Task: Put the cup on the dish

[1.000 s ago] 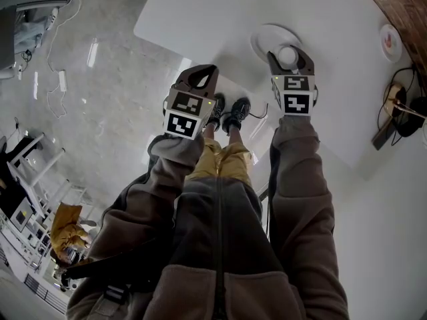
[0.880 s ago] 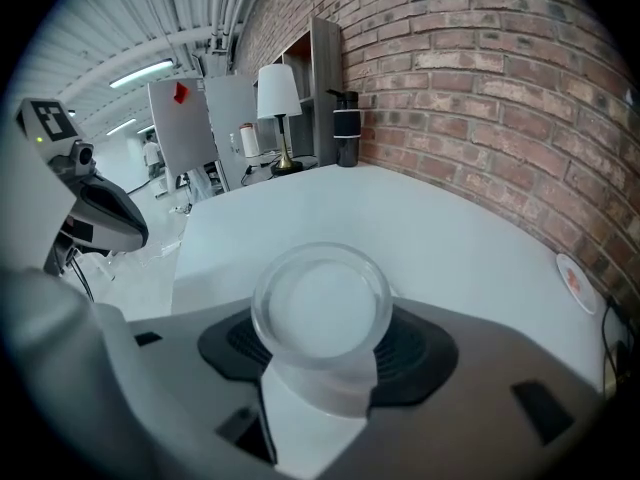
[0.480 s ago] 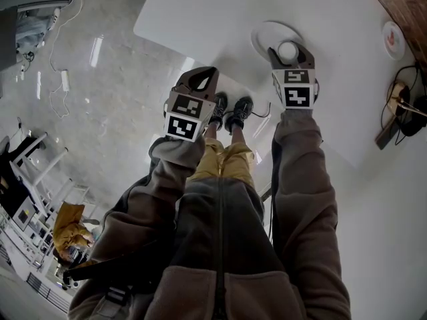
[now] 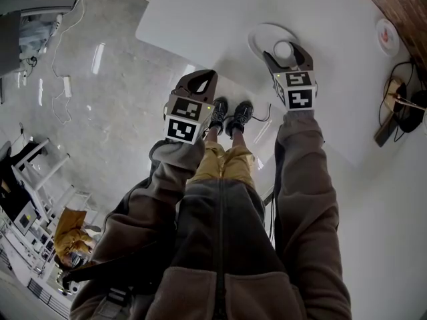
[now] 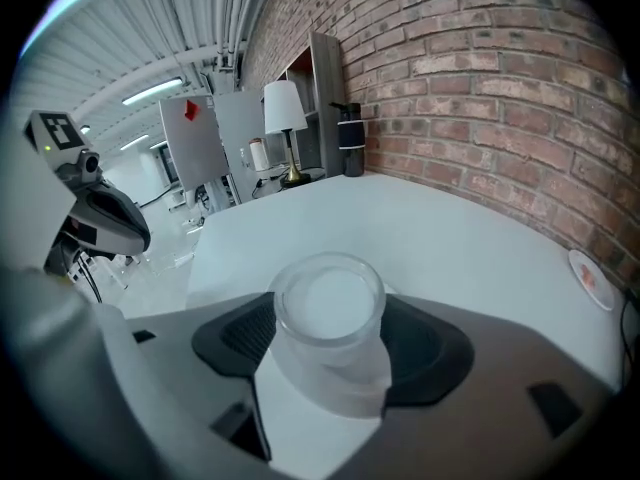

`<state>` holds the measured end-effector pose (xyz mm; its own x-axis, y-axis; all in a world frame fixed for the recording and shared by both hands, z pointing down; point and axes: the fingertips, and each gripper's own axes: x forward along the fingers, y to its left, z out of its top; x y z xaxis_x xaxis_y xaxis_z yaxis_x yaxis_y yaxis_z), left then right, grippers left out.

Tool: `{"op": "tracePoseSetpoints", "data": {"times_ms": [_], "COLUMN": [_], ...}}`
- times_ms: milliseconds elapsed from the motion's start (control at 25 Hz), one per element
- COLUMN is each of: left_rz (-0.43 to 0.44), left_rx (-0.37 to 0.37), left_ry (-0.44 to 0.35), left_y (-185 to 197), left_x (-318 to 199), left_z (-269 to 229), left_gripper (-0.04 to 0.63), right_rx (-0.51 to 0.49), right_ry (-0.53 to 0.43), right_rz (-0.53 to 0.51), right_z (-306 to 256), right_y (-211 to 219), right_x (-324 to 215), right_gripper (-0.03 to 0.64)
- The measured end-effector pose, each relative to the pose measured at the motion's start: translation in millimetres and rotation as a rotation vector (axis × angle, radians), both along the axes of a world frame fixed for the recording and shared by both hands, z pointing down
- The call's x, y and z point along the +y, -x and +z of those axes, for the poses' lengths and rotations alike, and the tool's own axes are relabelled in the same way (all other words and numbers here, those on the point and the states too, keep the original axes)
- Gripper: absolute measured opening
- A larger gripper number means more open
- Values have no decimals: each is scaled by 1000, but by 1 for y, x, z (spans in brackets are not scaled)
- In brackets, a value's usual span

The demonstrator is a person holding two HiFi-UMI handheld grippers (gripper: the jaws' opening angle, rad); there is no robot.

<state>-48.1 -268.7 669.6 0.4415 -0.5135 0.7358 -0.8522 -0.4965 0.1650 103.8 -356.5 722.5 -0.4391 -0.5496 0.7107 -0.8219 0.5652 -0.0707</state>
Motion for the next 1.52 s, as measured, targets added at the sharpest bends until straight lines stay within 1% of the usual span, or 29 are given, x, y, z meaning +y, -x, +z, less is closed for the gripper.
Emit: {"op": "tracePoseSetpoints", "data": {"times_ms": [200, 440, 520, 680, 840, 1040, 1200, 1360, 1520], "left_rz": [8, 24, 29, 34, 37, 35, 49, 61, 66], "left_rx": [5, 38, 51, 83, 123, 144, 170, 189, 199], "left_ry": [-34, -119, -150, -221, -301, -372, -446, -501, -557], "left_y": [-1, -15, -21, -31, -40, -48, -56, -60, -61], "left_x": [0, -7, -8, -9, -10, -6, -6, -2, 2], "left_z": [-19, -72, -92, -136, -180, -226, -268, -308, -337], "left_gripper": [5, 5, 5, 5, 5, 6, 6, 5, 5], "right_rx": [-28, -58, -54, -65, -86, -91, -100, -132, -161], "right_ry": [-95, -222, -255, -322, -364, -426, -488, -549, -607], "right_rz": [64, 122, 142, 168, 186, 232, 252, 263, 281], "right_z": [-39, -129, -158, -213, -255, -297, -335, -376, -409], "right_y": [-10, -19, -21, -21, -18, -23, -23, -19, -15], "right_x": [6, 28, 35, 48, 62, 79, 85, 90, 96], "right_gripper": [310, 305, 249, 204, 160, 38, 5, 3, 3]}}
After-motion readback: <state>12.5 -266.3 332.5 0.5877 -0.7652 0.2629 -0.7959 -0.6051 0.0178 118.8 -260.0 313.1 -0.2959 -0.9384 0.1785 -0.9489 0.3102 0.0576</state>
